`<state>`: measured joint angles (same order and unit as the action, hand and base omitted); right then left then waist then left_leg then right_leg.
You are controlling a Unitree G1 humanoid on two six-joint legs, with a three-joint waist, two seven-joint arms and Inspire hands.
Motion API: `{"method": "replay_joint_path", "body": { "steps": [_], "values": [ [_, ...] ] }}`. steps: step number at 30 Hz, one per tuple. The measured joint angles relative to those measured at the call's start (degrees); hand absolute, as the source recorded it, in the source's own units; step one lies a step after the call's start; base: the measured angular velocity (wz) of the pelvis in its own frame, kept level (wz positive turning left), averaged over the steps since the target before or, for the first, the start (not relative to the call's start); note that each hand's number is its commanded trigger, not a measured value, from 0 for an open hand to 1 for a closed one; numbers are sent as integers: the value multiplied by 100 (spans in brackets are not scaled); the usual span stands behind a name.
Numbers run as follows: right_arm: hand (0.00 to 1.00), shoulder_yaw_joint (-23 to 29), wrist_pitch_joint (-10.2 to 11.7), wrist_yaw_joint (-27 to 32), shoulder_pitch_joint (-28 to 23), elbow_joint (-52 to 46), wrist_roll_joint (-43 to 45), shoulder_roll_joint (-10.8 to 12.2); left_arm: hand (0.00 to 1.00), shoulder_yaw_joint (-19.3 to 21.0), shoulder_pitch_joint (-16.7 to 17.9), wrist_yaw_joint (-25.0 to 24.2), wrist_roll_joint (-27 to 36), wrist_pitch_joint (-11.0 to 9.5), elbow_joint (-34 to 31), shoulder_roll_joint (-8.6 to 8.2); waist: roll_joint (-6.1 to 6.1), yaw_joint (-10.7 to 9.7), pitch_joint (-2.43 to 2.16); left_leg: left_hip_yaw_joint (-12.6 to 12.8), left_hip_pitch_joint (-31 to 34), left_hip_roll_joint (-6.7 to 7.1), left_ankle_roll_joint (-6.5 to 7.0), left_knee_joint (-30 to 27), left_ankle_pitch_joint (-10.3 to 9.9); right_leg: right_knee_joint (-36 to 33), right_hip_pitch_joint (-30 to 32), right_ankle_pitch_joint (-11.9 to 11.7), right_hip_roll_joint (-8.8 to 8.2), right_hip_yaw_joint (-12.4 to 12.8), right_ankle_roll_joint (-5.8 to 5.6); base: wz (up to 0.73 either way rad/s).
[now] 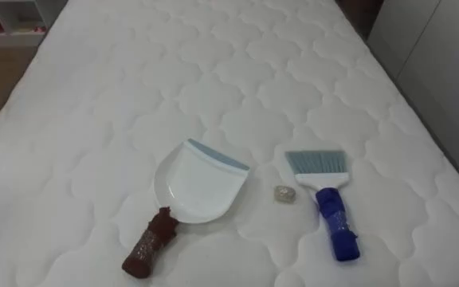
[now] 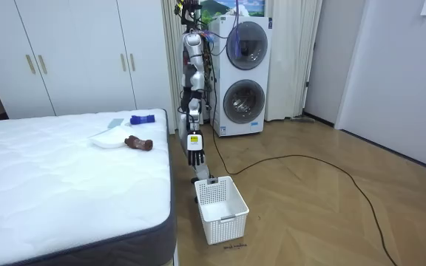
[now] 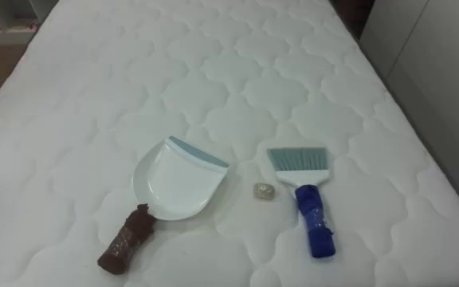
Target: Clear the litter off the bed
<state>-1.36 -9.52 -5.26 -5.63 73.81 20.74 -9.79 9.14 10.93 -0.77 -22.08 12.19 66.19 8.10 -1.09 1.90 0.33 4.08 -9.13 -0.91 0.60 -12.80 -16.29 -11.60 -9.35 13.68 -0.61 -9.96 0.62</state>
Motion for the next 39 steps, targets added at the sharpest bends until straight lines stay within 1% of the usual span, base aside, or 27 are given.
{"method": "replay_joint_path", "body": {
  "steps": [7,14,17,20,22,23,24,25,27,28,30,31,32,33,34,35,37,39],
  "values": [
    [0,-27,1,-177,7,47,0,5,0,-49,30,-106,3,-3,18,1,-9,-1,14,-56,5,24,8,4,15,1,13,1,-25,-42,-1,3],
    [0,-18,2,-153,7,33,-4,5,0,-84,18,-86,3,-7,2,3,-42,7,8,-74,48,33,12,-4,19,0,19,4,-25,-61,-6,0],
    [0,-19,10,-113,6,35,-19,4,0,-24,14,62,10,-23,-52,2,-27,9,-2,-95,53,33,11,-4,19,1,8,4,-25,-111,-6,4],
    [0,-20,54,-112,10,39,-42,2,0,21,7,381,25,-156,-55,3,-23,-2,3,-141,34,39,11,-19,19,7,-40,3,-33,-137,-6,8],
    [0,-11,132,-114,18,46,-53,2,0,82,-5,586,70,-266,-58,0,-21,-3,6,-176,29,47,11,-41,19,13,-66,3,-35,-140,-6,8],
    [0,3,194,-113,18,52,-52,1,0,222,-23,711,142,-336,-97,-1,7,-8,-4,-191,45,47,11,-69,19,14,-66,3,-33,-140,-5,6],
    [0,4,251,-108,12,51,-61,1,0,394,-18,850,288,-381,-215,-2,-5,1,2,-202,49,47,10,-72,20,8,-69,3,-35,-149,-5,5],
    [0,5,262,-100,9,50,-61,1,0,471,-17,937,366,-397,-285,-3,1,5,-2,-202,45,46,10,-73,23,7,-70,3,-38,-151,-5,6],
    [0,37,274,-54,11,45,-52,-10,0,678,-24,1288,705,-416,-752,10,14,3,-9,-213,52,56,15,-76,43,0,-61,3,-82,-175,-5,7],
    [0,39,278,-48,12,44,-49,-18,0,699,-36,1376,789,-451,-866,20,12,3,-7,-232,54,63,18,-71,52,0,-62,3,-87,-179,-5,8],
    [0,43,337,-42,16,29,-4,-60,0,745,-67,1655,1070,-567,-1510,50,53,5,-10,-260,77,76,22,-58,59,21,-52,4,-90,-160,-7,5],
    [0,41,366,-40,27,30,-30,-85,0,753,-97,1792,1094,-677,-1788,61,49,14,-7,-264,78,78,24,-23,59,83,-48,4,-80,-145,-9,0],
    [0,40,394,-40,32,30,-56,-101,0,756,-131,1868,1121,-739,-1910,66,45,15,-4,-265,78,80,28,0,64,96,-49,2,-70,-149,-11,0],
    [0,41,467,-38,44,28,-116,-131,0,753,-158,1988,1123,-823,-2221,67,68,17,-14,-264,82,87,28,32,83,106,-48,-12,-48,-147,-24,0],
    [0,42,504,-37,50,28,-140,-143,0,754,-162,2054,1119,-900,-2348,69,68,31,-14,-261,82,87,28,51,89,105,-46,-18,-46,-146,-22,0],
    [0,42,586,-29,55,29,-193,-163,0,751,-176,2168,1119,-1061,-2542,76,71,26,-19,-244,76,87,26,64,100,103,-24,-25,-45,-150,-17,0],
    [0,36,744,51,68,27,-267,-172,0,620,-195,2406,1107,-1279,-2829,74,71,19,-36,-259,155,83,24,57,104,91,45,-29,-43,-167,-15,-2],
    [0,27,819,71,77,29,-262,-172,0,462,-178,2502,1016,-1339,-2996,64,82,20,-26,-262,168,82,24,79,104,90,73,-34,-42,-175,-16,0]
  ]
}}
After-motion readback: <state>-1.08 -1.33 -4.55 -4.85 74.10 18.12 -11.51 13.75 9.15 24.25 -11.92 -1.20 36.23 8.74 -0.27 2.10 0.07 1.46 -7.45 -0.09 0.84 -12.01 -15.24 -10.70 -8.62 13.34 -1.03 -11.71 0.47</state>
